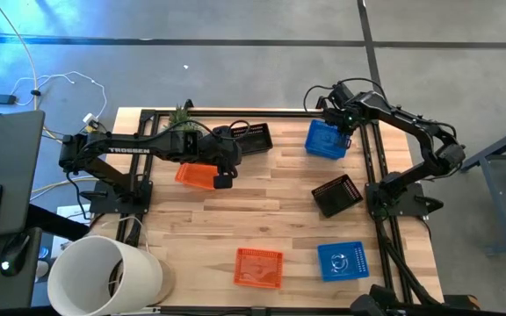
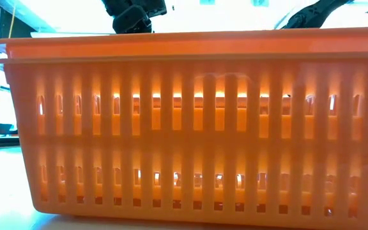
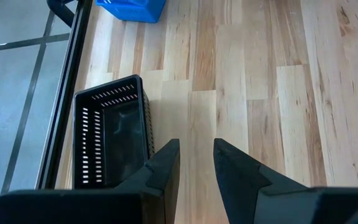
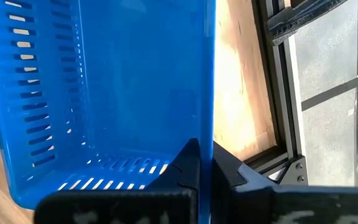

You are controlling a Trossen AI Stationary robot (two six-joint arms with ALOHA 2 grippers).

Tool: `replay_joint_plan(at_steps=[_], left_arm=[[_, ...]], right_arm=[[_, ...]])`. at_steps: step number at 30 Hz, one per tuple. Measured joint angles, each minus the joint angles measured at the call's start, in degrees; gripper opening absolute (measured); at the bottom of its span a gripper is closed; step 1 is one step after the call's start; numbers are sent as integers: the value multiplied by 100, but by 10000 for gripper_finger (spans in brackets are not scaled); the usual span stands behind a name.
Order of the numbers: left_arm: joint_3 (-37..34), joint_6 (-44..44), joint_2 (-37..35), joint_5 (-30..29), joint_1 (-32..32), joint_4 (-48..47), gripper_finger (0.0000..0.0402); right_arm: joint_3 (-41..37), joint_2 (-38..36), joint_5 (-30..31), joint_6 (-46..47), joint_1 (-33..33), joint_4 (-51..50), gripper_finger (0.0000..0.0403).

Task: Stack baskets by color
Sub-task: Stack the left blue basket on top of the top right blue basket

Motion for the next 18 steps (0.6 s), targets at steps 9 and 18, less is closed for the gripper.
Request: replay_joint_plan(at_steps=[9, 18], left_arm=[[0, -2, 0, 0, -2, 2, 85], [1, -9, 0, 0, 0, 4, 85]], right_arm=[[-2, 0, -9, -9, 0, -39, 0], [-2, 0, -82, 295, 1, -92, 65]])
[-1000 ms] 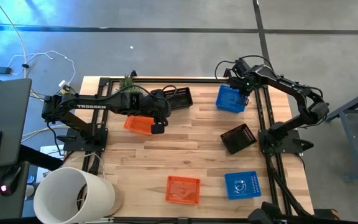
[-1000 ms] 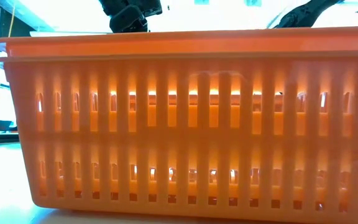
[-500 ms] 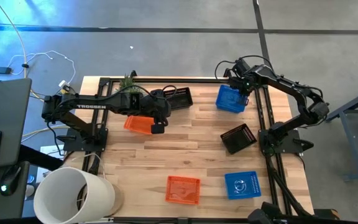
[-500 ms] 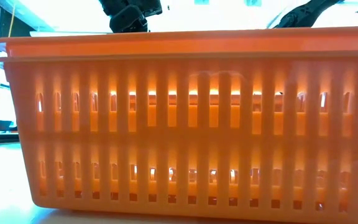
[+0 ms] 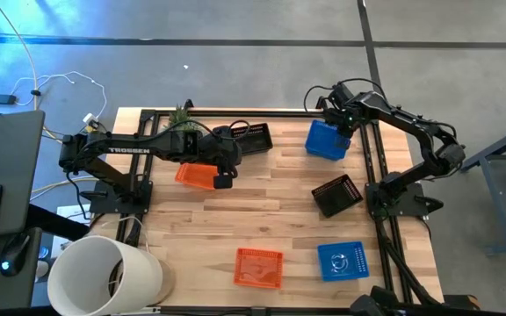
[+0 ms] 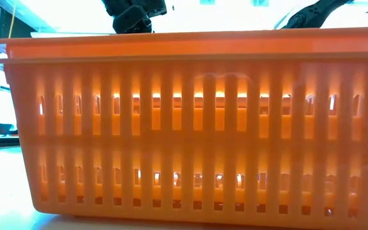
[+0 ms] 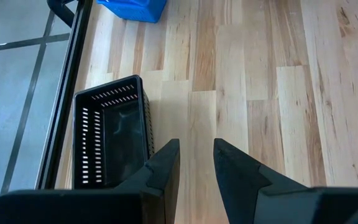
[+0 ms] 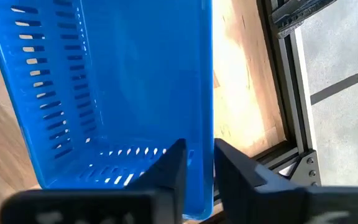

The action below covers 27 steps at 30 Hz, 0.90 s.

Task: Stack baskets by color
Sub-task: Stack the left blue basket on top of the top right blue basket

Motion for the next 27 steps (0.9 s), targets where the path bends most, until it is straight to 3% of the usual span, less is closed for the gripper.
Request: replay_joint_plan(at_steps=[5, 10, 14, 20, 27], left_arm=[[-1, -4, 0, 0, -2, 0, 85], [0, -4, 0, 0, -2, 0, 85], [1, -4, 2, 0, -2, 0, 85], [1, -2, 0, 0, -1, 0, 85], [1, -2, 2, 0, 0, 39, 85]], right_arm=[[0, 0, -22, -1, 2, 5, 106], [0, -2, 42, 68, 2, 98, 109], [0, -2, 70, 150, 2, 140, 83], [0, -2, -39, 181, -5, 128, 10], [67, -7, -393, 196, -194, 41, 3]])
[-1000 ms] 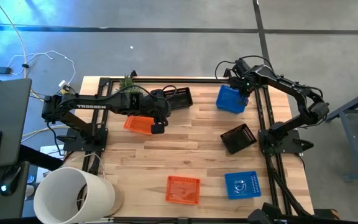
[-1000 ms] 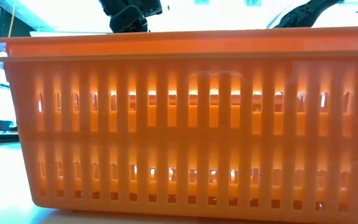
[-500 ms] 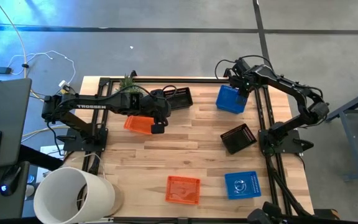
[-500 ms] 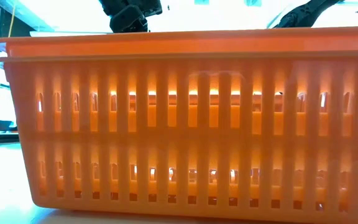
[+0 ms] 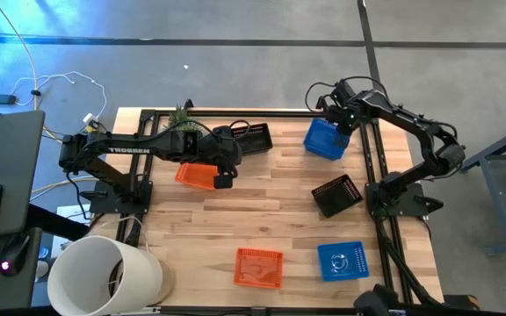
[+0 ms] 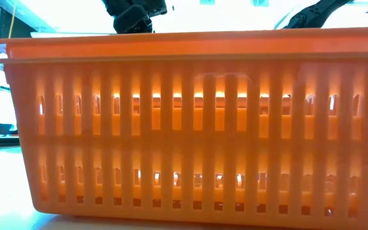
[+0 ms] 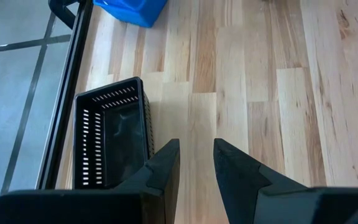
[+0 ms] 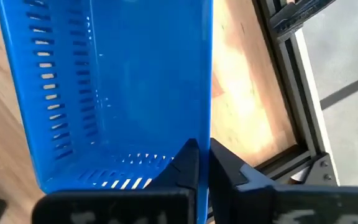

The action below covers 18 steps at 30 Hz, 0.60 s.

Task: Stack baskets by color
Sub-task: Stack the left blue basket on top of the top right blue basket

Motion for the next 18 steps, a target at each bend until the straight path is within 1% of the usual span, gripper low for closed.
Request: replay_joint_plan(at_steps=[7, 13, 18], left_arm=[[0, 0, 0, 0, 0, 0, 85], [0, 2, 0, 0, -1, 0, 85], [0, 8, -1, 0, 0, 0, 85]], right_arm=[[369, 0, -422, 59, -242, -76, 2], [410, 19, -1279, 241, -540, -320, 1], [410, 152, -1331, 572, -609, -564, 1]])
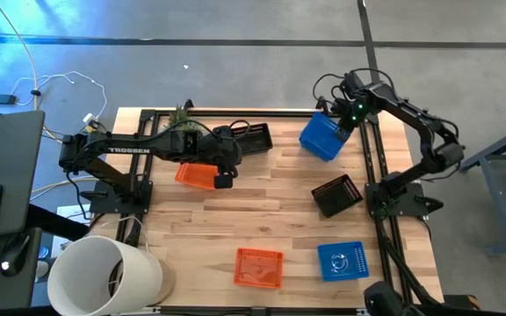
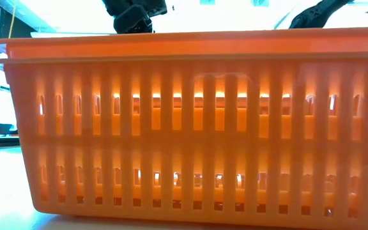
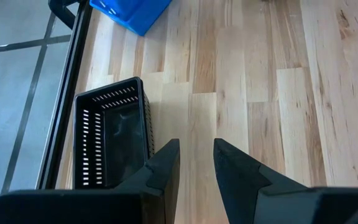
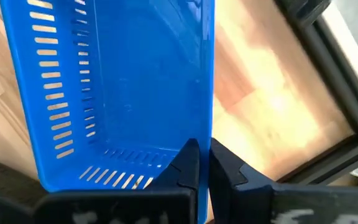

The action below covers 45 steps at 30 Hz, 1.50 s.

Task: Stack baskets by color
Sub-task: Stack the left blue basket on top of the top right blue basket, then stack the top orange basket on top of the bottom orange basket

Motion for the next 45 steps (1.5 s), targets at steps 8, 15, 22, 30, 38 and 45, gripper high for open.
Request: replay_joint_plan(at_steps=[8, 15, 22, 30, 38, 45], left_arm=[[0, 3, 0, 0, 0, 0, 85], [0, 3, 0, 0, -2, 0, 85], [0, -1, 1, 0, -1, 0, 85], [0, -8, 1, 0, 0, -2, 85], [0, -8, -1, 0, -2, -95, 85], [0, -243, 1, 15, 0, -756, 85]], right_arm=[[-1, 280, -28, 164, 66, -126, 0], [-1, 338, 304, 223, 66, -47, 32], [-1, 330, 569, 257, 66, -38, 99], [-2, -24, 557, 496, 341, -98, 106], [-2, -616, 535, 1125, 1131, -167, 96], [-2, -1028, 533, 1664, 1989, -165, 96]])
